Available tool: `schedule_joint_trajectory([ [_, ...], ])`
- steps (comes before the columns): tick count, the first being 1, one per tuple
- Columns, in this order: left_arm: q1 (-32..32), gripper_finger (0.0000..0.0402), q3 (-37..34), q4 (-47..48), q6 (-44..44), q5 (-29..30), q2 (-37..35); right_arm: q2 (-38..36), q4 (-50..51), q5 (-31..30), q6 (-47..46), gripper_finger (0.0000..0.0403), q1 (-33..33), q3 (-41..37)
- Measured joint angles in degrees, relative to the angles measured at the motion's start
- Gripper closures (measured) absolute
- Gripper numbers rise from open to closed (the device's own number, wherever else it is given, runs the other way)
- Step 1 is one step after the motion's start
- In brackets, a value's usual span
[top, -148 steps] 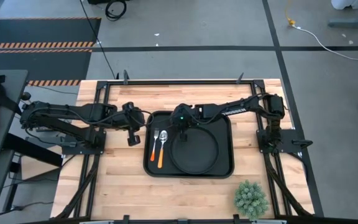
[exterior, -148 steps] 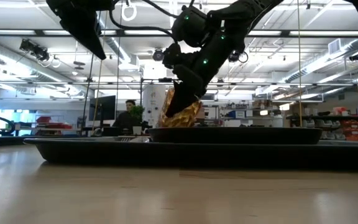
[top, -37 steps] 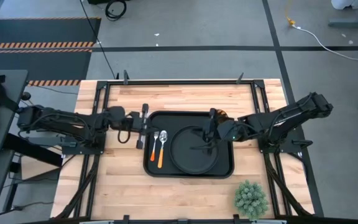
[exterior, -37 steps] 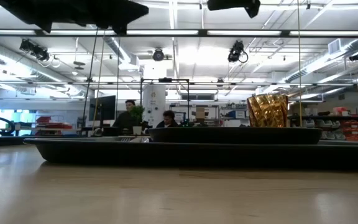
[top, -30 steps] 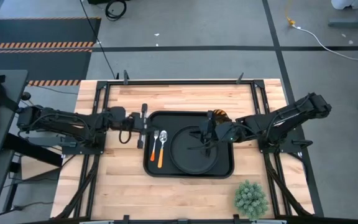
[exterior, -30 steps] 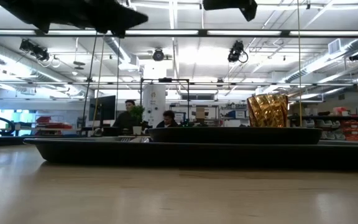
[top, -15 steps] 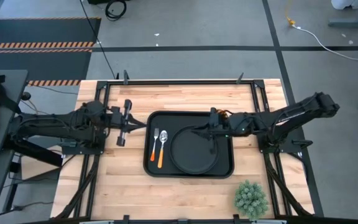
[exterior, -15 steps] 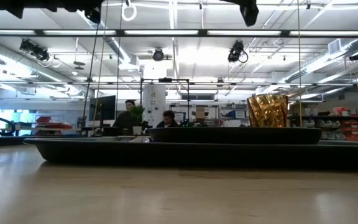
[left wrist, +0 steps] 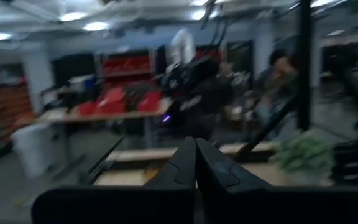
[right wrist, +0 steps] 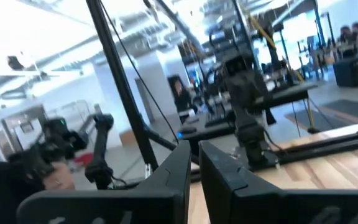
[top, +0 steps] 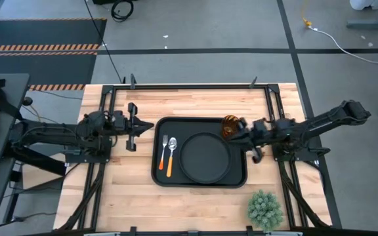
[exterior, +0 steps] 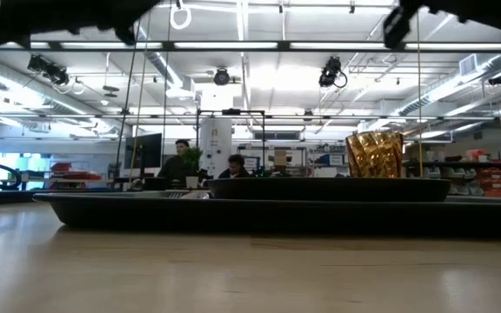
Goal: Pick and place plate/cup/fork/spoon on tray
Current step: Return to Home Position
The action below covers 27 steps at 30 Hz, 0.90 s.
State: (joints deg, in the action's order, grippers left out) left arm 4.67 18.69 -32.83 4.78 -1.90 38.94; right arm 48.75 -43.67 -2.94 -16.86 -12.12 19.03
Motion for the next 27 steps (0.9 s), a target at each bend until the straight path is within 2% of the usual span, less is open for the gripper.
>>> schedule_joint_trajectory([
  [2,0.00,0.0391,-1.83,0.30,-0.08,2.93,0.01,-5.33,0.03,0.02,-0.14,0.0363,0.03,-3.12],
  [5,0.00,0.0391,-2.75,0.76,-0.11,4.16,0.02,-13.98,2.94,0.82,-1.84,0.0363,0.04,-6.44],
  [9,0.00,0.0391,-2.03,0.00,-2.51,4.25,-0.13,-26.21,16.13,1.82,-2.33,0.0363,0.17,-7.06],
  [13,0.00,0.0391,-1.63,0.24,-3.10,4.28,-0.52,-36.48,24.90,-1.00,2.87,0.0363,0.18,-7.06],
  [15,0.00,0.0391,-1.65,1.80,-3.84,4.25,-0.81,-40.83,28.36,-4.71,5.74,0.0364,0.37,-7.06],
  [18,-0.02,0.0391,-1.65,1.70,-8.33,5.05,-0.87,-45.71,32.41,-8.57,6.97,0.0364,1.09,-7.06],
  [22,-0.46,0.0391,-1.65,0.84,-14.58,5.94,-0.87,-48.64,36.05,-4.83,5.98,0.0364,1.62,-7.10],
  [27,-1.75,0.0391,-1.65,1.17,-11.85,6.24,-1.31,-48.57,36.84,-2.56,4.85,0.0364,2.37,-7.50],
])
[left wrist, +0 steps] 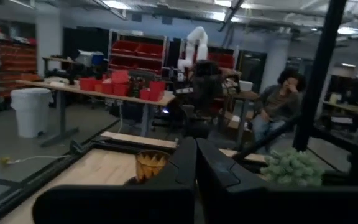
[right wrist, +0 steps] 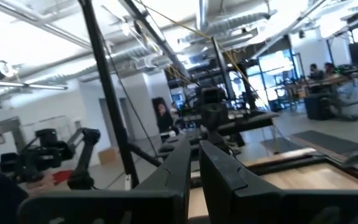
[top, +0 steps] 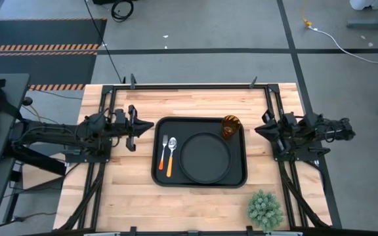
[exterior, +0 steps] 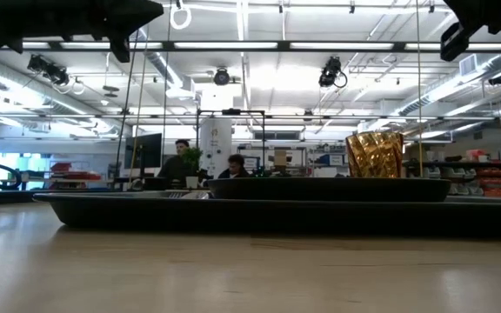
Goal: Pick and place plate/cup/fork/spoon on tray
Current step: Return to Home Position
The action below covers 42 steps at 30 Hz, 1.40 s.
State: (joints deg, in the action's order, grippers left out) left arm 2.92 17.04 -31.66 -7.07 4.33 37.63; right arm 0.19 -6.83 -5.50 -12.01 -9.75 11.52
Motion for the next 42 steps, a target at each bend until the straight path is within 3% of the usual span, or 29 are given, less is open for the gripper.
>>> schedule_joint_trajectory([
  [4,0.42,0.0391,0.04,3.78,1.60,3.72,-3.72,0.00,5.74,-0.36,-0.24,0.0364,1.97,4.03],
  [9,1.53,0.0391,0.04,14.04,1.73,7.56,-13.65,0.00,8.74,0.02,0.17,0.0364,3.64,6.87],
  [15,-0.49,0.0391,-2.69,17.93,4.35,7.50,-22.38,0.04,8.31,0.05,0.37,0.0364,4.54,3.10],
  [21,-2.15,0.0391,-7.28,17.47,4.75,7.14,-28.63,0.07,7.28,-3.21,-7.58,0.0364,7.40,-1.37],
  [30,-4.20,0.0391,-11.21,17.25,4.77,5.47,-35.85,0.07,-7.68,2.39,-6.41,0.0364,9.98,-10.91],
  [34,-4.18,0.0391,-12.93,17.16,4.73,5.51,-37.32,0.06,-6.82,2.77,-8.98,0.0364,11.05,-11.16],
  [39,-4.18,0.0391,-14.85,21.04,2.96,6.70,-37.38,0.04,-11.14,10.91,-9.92,0.0364,13.27,-11.16],
  [42,-4.18,0.0391,-14.87,22.93,3.47,9.19,-37.42,0.04,-11.95,12.71,-9.66,0.0364,15.39,-11.16],
])
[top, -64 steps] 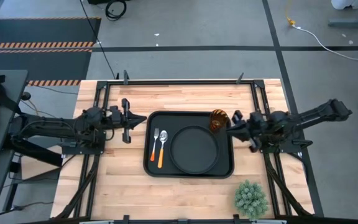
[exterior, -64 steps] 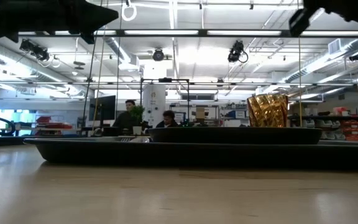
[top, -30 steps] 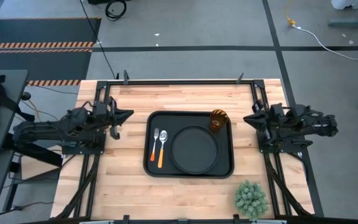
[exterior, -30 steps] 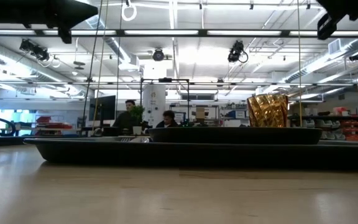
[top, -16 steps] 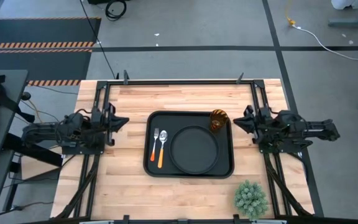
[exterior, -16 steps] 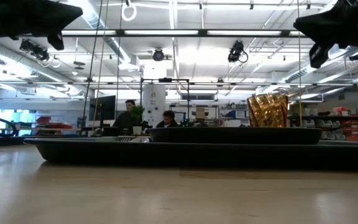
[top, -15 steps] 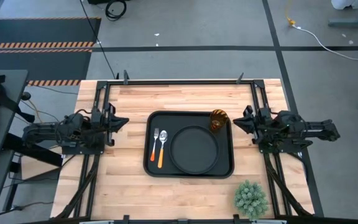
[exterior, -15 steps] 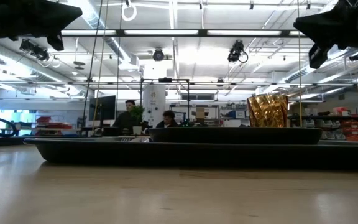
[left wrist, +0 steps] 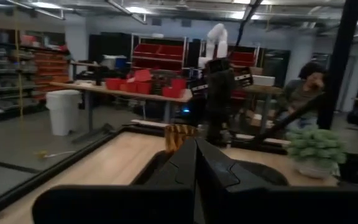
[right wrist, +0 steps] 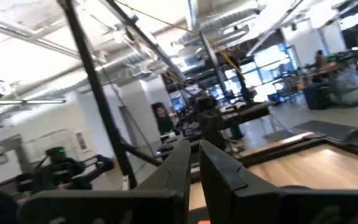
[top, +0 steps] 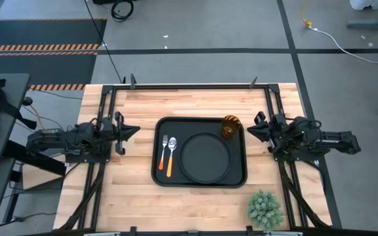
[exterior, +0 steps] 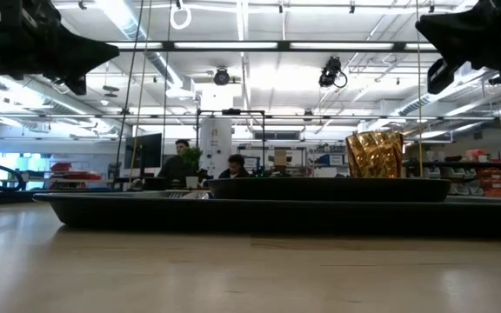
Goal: Pick and place plate/cup/fork/spoon on tray
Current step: Return to Home Position
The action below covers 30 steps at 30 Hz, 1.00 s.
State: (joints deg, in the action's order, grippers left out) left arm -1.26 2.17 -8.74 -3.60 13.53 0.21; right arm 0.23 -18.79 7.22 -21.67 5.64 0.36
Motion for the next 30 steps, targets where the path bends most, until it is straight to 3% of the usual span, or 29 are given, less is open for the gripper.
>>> schedule_joint_trajectory([
  [9,0.00,0.0391,-0.49,2.50,0.24,-0.21,0.00,0.02,4.76,4.42,-0.66,0.0364,7.64,0.00],
  [15,0.00,0.0391,-1.66,2.72,-1.11,-6.04,0.00,0.02,6.14,6.28,4.95,0.0364,8.82,0.02],
  [24,0.02,0.0391,-1.68,2.84,-0.31,-8.56,0.02,0.64,13.87,-0.72,14.76,0.0364,8.82,0.02],
  [30,-0.02,0.0391,-1.68,6.38,-1.92,-17.24,0.21,0.61,13.64,-1.15,13.94,0.0364,8.82,0.02],
])
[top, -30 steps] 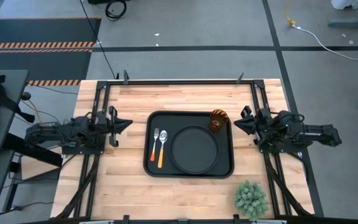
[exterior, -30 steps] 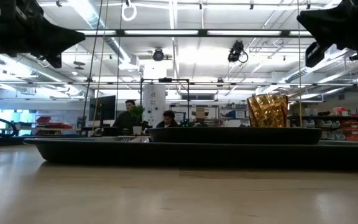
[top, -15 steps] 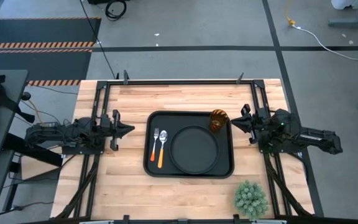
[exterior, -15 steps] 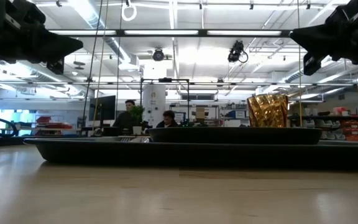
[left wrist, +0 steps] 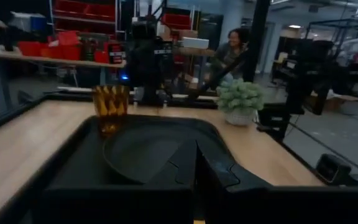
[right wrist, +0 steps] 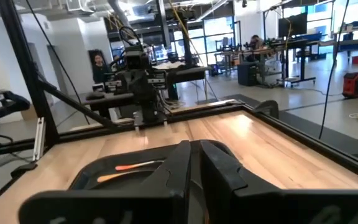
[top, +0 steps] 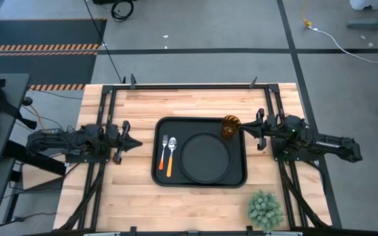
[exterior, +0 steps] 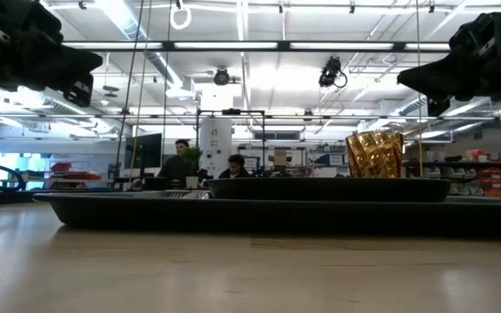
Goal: Pick and place plate/cup/fork/spoon on tray
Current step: Return to Home Position
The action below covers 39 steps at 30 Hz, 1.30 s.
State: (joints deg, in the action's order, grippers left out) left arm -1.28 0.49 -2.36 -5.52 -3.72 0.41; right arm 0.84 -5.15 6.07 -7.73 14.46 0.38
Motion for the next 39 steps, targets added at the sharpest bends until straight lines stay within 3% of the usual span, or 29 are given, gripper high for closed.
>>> schedule_joint_trajectory([
  [2,-0.09,0.0390,0.00,0.01,-0.89,-0.38,0.77,0.00,-0.09,0.00,0.00,0.0364,0.00,0.00],
  [7,-0.09,0.0390,0.00,0.45,6.35,2.47,0.75,0.00,-0.15,0.00,-0.02,0.0364,0.00,0.00],
  [39,-0.07,0.0390,-0.06,-0.95,4.71,4.08,0.69,0.00,-0.28,0.00,-0.02,0.0364,0.00,0.00],
])
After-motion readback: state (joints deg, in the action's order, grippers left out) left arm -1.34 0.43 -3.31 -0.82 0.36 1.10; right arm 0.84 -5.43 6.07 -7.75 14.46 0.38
